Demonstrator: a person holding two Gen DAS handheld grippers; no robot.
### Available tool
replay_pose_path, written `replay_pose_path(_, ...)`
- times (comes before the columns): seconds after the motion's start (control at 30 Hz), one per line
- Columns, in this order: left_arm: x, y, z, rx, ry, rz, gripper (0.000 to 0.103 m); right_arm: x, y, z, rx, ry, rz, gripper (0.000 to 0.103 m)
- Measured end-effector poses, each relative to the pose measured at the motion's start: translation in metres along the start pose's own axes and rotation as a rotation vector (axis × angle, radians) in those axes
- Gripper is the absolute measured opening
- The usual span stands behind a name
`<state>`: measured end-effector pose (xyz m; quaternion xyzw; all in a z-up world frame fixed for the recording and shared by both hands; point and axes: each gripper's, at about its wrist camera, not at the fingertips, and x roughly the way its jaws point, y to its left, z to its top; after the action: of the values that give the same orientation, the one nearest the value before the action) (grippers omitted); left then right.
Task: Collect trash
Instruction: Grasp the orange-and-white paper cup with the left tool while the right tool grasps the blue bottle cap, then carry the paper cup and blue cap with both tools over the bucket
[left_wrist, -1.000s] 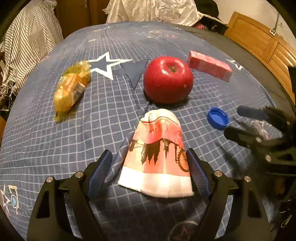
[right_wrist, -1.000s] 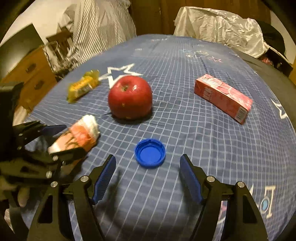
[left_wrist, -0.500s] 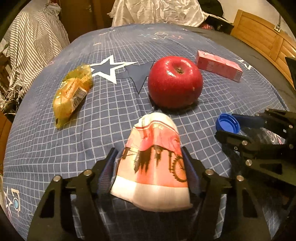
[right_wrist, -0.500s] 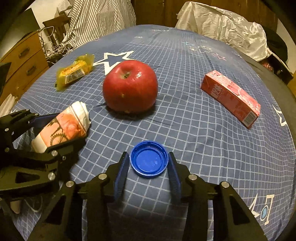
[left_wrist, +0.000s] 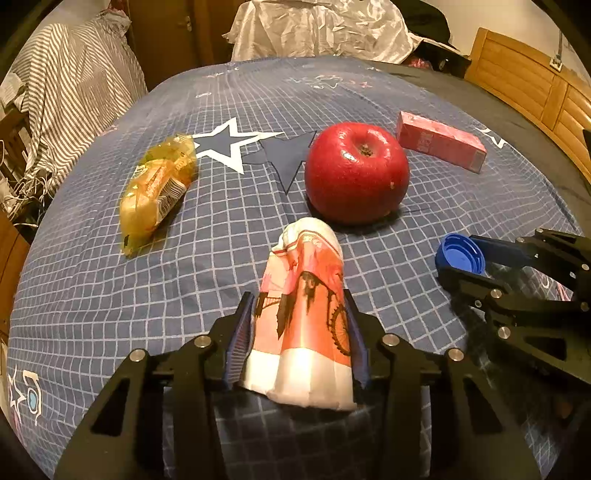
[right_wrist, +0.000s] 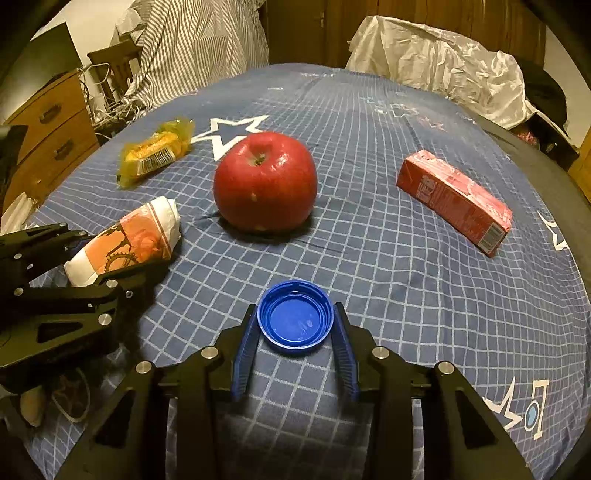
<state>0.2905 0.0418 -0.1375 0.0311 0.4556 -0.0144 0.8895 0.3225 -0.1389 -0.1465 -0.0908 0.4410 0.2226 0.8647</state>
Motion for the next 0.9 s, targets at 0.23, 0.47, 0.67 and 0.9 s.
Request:
replay_pose_path(0.23,-0.023,0.004,-0.008,-0.007,-0.048,-0.015,0.034,-0.036,0.003,-0.010,0.041,-0.098,0.009,0.041)
replay_pose_path(0.47,-0.049,0.005,-0.023,-0.021,-0.072,-0.066,0.034,-0.074,0.013,-0.025,0.052,-0.160,0.035,0.041)
replay_pose_path(0.67,-0.058,0.012,-0.042,-0.007,-0.036,-0.096,0.034,-0.080,0.014,-0.048,0.070,-0.118,0.049,0.041)
replay_pose_path(0.9,-0.043,0.018,-0.044,-0.013,0.023,-0.104,0.053,-0.058,0.015,-0.059,0.063,-0.004,0.072,0.041)
